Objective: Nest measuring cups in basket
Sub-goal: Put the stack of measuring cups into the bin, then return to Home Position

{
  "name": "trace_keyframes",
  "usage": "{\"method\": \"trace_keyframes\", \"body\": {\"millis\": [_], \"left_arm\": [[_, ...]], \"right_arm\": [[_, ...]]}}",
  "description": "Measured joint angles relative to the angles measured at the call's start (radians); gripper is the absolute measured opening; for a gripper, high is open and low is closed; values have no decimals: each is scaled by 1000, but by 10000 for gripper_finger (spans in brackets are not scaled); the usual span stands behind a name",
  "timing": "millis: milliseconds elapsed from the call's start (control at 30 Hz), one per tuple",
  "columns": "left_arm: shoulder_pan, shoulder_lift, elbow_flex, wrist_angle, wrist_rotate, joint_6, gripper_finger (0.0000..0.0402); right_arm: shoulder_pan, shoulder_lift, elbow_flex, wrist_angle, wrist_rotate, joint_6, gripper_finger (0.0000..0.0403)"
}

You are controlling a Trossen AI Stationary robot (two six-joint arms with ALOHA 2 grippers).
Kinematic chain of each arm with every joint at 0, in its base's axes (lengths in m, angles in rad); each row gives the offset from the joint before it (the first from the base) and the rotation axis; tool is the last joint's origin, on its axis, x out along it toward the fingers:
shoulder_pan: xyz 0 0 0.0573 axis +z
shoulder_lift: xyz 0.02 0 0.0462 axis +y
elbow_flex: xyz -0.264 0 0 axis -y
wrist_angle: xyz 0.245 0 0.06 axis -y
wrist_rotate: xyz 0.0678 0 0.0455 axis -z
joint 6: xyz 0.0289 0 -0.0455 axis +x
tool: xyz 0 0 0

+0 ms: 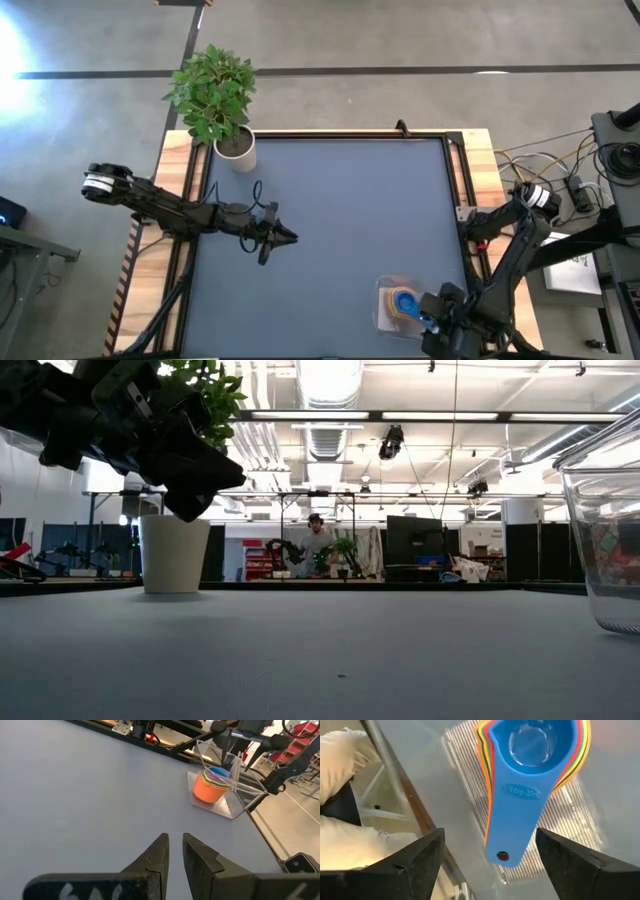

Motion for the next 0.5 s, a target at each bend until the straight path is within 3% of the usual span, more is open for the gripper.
{"method": "trace_keyframes", "body": {"millis": [133, 267, 433, 500], "left_arm": [[0, -1, 0, 5, 28, -4, 36], [4, -16, 12, 55, 140, -16, 36], [6, -95, 74, 87, 242, 54, 36], [7, -144, 103, 37, 243, 98, 36]], "right_arm": [[0, 0, 72, -75, 55, -58, 286], [0, -8, 125, -82, 293, -210, 259], [-58, -92, 115, 4, 576, -488, 183], [-109, -144, 74, 77, 618, -633, 141]]}}
